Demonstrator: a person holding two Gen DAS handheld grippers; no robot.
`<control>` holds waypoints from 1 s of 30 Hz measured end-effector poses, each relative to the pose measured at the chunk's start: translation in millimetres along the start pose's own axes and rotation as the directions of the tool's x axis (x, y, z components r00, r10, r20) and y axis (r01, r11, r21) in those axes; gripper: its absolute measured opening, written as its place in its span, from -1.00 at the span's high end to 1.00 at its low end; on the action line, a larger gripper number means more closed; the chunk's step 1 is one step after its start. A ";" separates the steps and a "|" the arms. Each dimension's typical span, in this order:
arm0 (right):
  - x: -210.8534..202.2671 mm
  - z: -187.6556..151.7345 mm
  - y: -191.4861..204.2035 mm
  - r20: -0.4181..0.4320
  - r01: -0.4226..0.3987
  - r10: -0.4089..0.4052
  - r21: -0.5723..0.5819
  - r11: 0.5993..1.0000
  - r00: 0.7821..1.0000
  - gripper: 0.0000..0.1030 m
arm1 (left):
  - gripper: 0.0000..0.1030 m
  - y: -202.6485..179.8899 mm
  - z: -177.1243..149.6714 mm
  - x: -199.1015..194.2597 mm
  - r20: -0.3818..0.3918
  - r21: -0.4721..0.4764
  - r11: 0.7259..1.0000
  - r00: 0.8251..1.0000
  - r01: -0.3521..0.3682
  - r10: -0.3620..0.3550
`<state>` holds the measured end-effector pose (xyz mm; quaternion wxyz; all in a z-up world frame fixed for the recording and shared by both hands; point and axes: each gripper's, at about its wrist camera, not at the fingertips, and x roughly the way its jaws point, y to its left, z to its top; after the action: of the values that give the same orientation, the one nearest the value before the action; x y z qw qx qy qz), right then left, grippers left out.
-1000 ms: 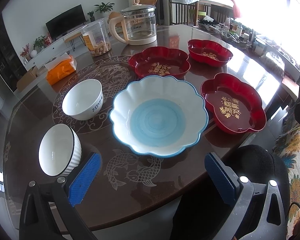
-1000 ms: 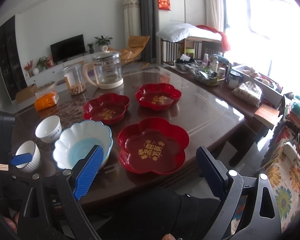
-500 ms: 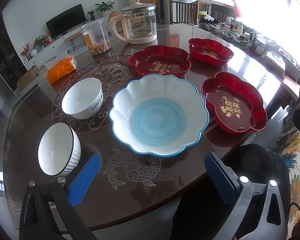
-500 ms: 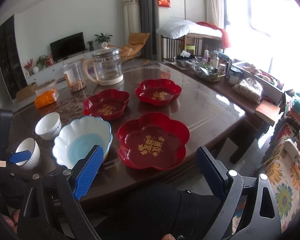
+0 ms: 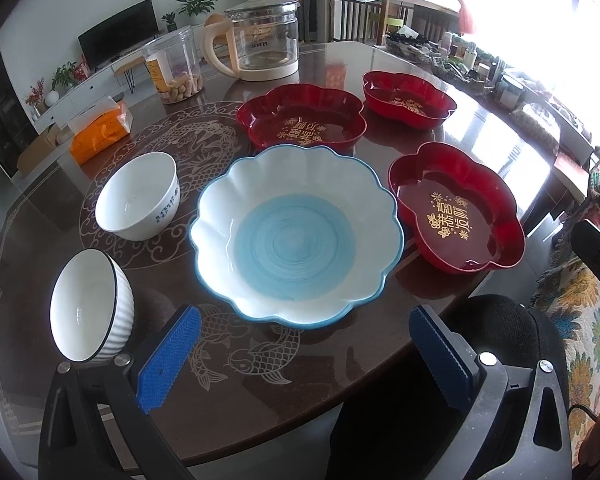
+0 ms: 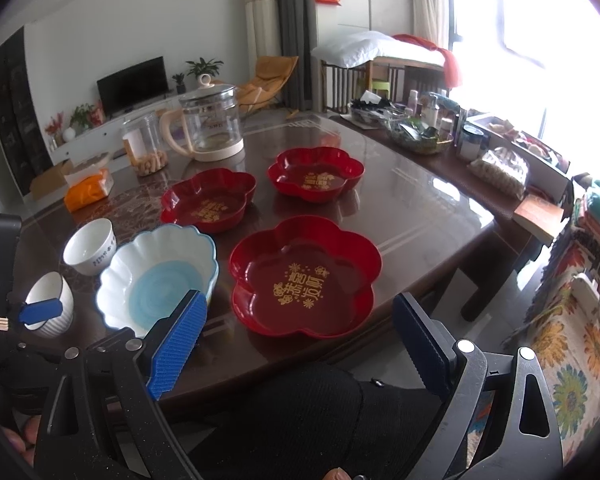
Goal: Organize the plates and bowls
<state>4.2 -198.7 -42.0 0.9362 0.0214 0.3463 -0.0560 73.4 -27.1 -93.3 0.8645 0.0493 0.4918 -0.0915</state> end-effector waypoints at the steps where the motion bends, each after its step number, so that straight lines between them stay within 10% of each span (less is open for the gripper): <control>1: 2.3 1.9 -7.0 -0.003 0.009 -0.009 0.011 1.000 1.000 -0.85 | -1.00 -1.0 3.9 2.3 0.000 0.004 1.000 1.000 0.013 -0.013; 15: 80.0 29.6 -110.7 -0.191 -0.060 0.110 0.248 0.967 0.975 -0.85 | -1.00 -9.4 69.8 32.4 0.015 0.067 0.996 0.998 0.061 -0.062; 21: 203.0 97.8 -147.4 -0.217 -0.228 0.316 0.350 0.909 0.924 -0.85 | -1.00 0.5 59.8 19.3 0.055 0.017 0.998 0.997 0.055 -0.056; 26: 311.5 154.2 -167.4 -0.288 -0.114 0.231 0.371 0.922 0.929 -0.85 | -1.00 25.5 48.0 8.9 0.083 -0.052 0.998 0.996 0.022 -0.018; 30: 368.9 175.3 -136.0 -0.379 -0.141 0.255 0.303 0.942 0.890 -0.85 | -1.00 44.3 40.4 11.4 0.067 -0.098 0.995 0.998 0.012 -0.005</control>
<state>379.2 -380.7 -149.2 0.8309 0.1944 0.5213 0.0004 122.2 7.9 -82.7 0.8813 0.0018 0.4669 -0.0725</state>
